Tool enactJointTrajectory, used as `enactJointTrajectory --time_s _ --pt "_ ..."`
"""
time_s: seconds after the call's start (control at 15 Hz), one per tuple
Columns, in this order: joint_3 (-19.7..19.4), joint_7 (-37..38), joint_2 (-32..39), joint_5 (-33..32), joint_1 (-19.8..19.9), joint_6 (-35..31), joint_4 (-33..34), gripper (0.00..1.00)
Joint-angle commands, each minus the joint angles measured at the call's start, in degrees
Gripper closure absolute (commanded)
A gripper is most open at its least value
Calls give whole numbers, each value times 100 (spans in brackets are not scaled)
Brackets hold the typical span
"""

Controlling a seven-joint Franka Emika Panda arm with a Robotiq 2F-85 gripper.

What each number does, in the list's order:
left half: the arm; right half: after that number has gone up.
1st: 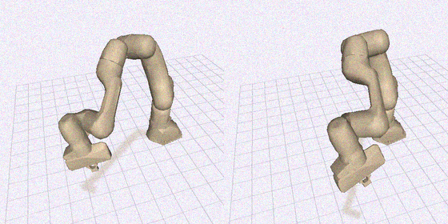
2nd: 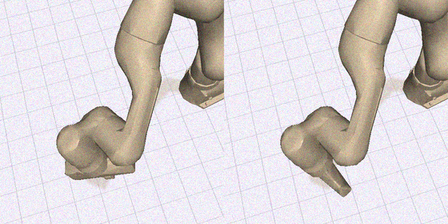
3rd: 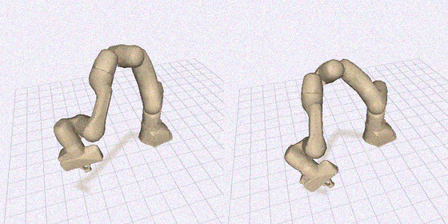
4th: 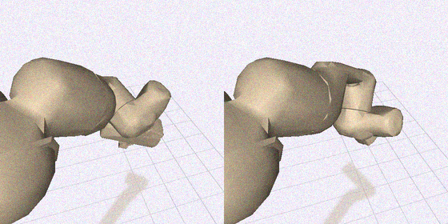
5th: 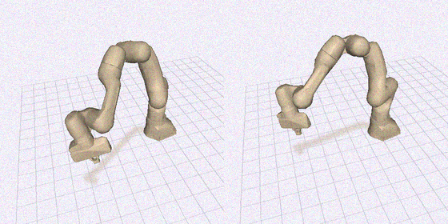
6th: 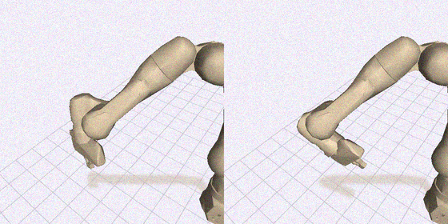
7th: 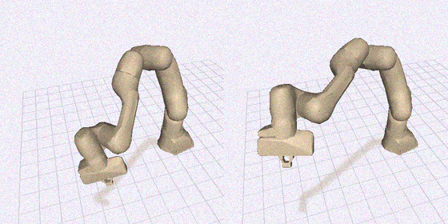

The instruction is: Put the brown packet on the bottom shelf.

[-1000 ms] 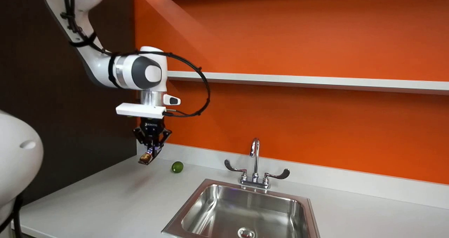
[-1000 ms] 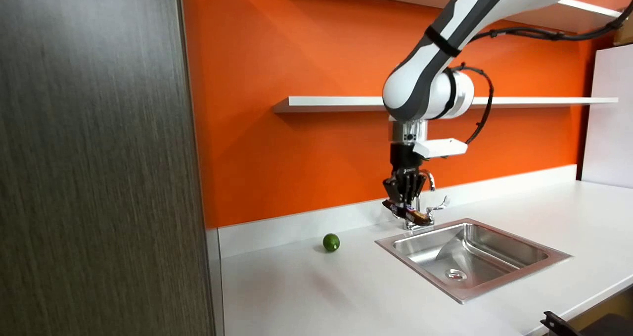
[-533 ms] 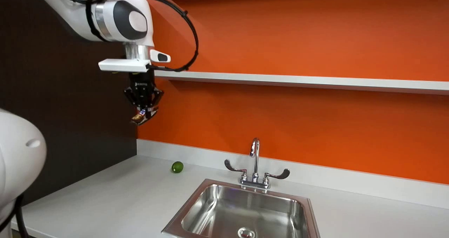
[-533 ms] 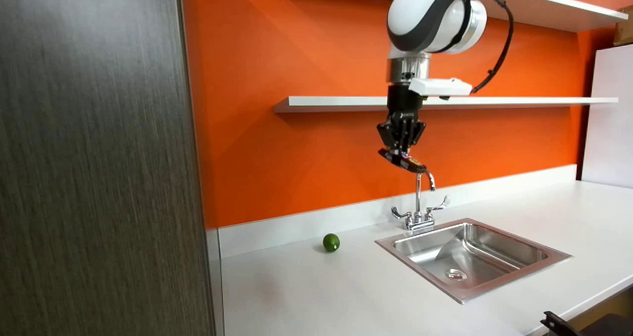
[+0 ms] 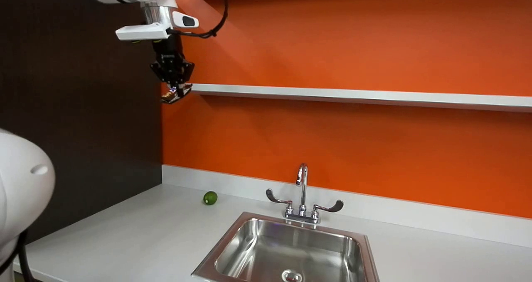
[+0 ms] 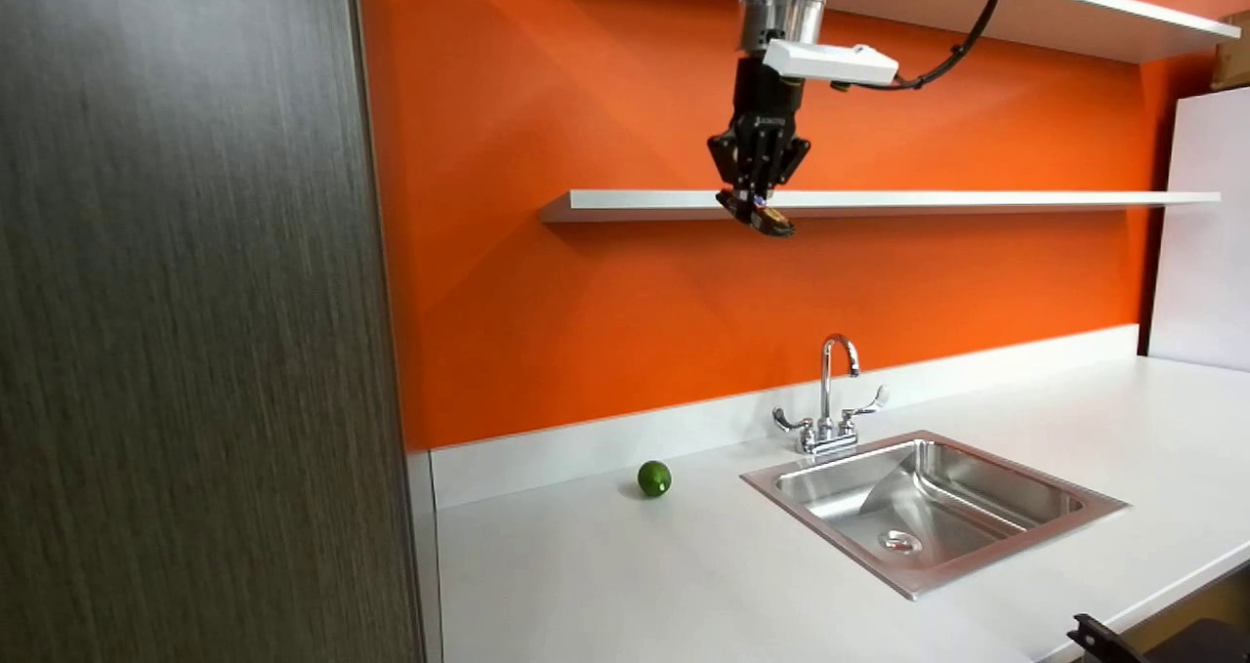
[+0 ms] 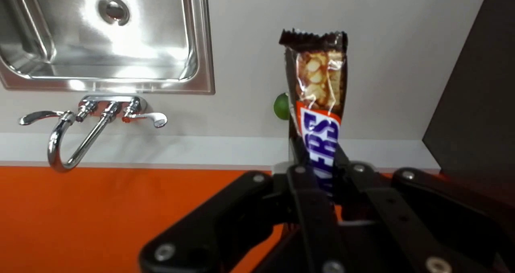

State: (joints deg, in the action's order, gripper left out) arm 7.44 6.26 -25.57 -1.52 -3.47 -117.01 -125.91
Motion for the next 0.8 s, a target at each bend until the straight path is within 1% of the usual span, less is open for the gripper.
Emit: enactJointTrajectory --time_s 0.0,0.27,0.73 --pt "148 397 469 -275 90 475 999 96" --pt "158 631 982 -403 93 585 1931 96" --pt "120 923 2328 -899 0 923 3566 96"
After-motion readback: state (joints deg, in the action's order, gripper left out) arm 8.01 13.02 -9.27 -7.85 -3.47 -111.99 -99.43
